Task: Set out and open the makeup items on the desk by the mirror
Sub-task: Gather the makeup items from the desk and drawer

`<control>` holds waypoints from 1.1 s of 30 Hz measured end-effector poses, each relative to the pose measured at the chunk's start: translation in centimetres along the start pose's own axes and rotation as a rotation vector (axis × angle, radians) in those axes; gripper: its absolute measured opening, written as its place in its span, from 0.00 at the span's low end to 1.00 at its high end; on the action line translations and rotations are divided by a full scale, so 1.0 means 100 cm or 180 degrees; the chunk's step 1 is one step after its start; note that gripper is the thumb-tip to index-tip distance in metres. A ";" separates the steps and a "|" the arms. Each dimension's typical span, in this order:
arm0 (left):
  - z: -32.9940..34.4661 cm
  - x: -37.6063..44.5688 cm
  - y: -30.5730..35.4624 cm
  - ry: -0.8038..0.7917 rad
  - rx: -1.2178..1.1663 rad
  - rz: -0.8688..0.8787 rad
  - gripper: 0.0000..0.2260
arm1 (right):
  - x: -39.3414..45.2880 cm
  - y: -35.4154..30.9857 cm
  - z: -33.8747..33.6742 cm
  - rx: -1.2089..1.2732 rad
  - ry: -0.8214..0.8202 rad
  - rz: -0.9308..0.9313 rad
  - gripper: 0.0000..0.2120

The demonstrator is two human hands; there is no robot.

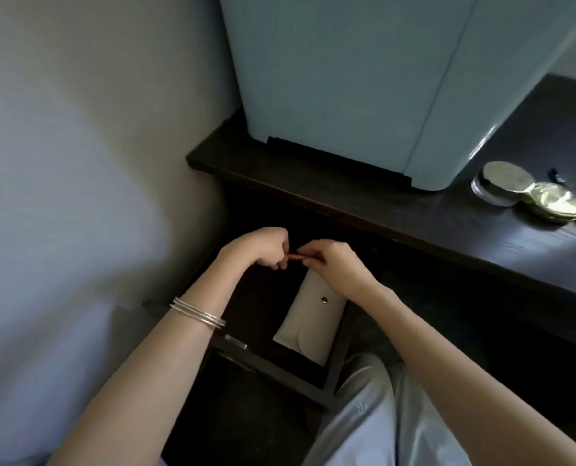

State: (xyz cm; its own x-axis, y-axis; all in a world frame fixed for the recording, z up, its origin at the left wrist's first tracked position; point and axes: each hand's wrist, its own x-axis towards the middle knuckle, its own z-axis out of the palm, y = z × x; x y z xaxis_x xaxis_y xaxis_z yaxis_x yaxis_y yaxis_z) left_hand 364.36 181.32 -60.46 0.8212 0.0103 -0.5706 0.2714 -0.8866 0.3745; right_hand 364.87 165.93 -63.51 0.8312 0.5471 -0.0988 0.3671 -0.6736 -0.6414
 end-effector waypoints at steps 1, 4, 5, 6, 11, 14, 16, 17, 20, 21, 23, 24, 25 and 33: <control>-0.006 -0.015 0.007 -0.0020 -0.0213 0.0184 0.07 | -0.009 -0.006 -0.009 -0.0070 0.0118 -0.0071 0.14; -0.019 -0.048 0.036 0.0082 -0.0443 0.0679 0.04 | -0.038 -0.015 -0.044 -0.0107 0.0431 -0.0122 0.11; -0.021 -0.054 0.046 0.0168 -0.0468 0.0813 0.05 | -0.047 -0.015 -0.057 -0.0119 0.0508 -0.0090 0.10; -0.022 -0.059 0.058 0.0268 -0.0483 0.0936 0.05 | -0.057 -0.013 -0.070 -0.0135 0.0593 -0.0053 0.10; -0.013 -0.066 0.122 0.0664 -0.0387 0.1402 0.05 | -0.105 0.018 -0.126 -0.0091 0.1034 0.0326 0.09; 0.002 -0.059 0.167 0.0872 -0.0162 0.1631 0.07 | -0.131 0.049 -0.155 -0.0164 0.1284 0.0652 0.09; 0.017 -0.051 0.198 0.0944 -0.0009 0.1784 0.08 | -0.147 0.070 -0.170 -0.0184 0.1474 0.0900 0.08; 0.025 -0.047 0.215 0.0978 0.0035 0.1836 0.08 | -0.155 0.080 -0.177 -0.0203 0.1561 0.1007 0.08; 0.046 -0.031 0.261 0.1084 0.0104 0.1970 0.09 | -0.173 0.111 -0.195 -0.0306 0.1784 0.1317 0.08; 0.052 -0.025 0.275 0.1065 0.0105 0.2014 0.09 | -0.178 0.121 -0.200 -0.0322 0.1859 0.1381 0.08; 0.061 -0.012 0.299 0.0929 0.0041 0.2077 0.09 | -0.183 0.139 -0.211 -0.0321 0.1946 0.1541 0.08; 0.064 -0.006 0.308 0.0851 -0.0052 0.2075 0.09 | -0.184 0.148 -0.216 -0.0299 0.1946 0.1668 0.09; 0.067 0.000 0.318 0.0814 -0.0155 0.2044 0.11 | -0.182 0.156 -0.221 -0.0272 0.1947 0.1777 0.10; 0.078 0.025 0.350 0.0614 -0.0010 0.1972 0.20 | -0.143 0.192 -0.236 -0.0251 0.2360 0.2490 0.13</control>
State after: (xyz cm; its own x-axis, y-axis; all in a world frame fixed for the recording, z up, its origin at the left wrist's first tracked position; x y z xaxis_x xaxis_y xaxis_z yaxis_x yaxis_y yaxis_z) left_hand 372.01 146.66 -54.52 0.9014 -0.4196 -0.1067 -0.2804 -0.7536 0.5946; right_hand 369.88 133.42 -56.48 0.8828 -0.4679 0.0423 -0.3714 -0.7503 -0.5469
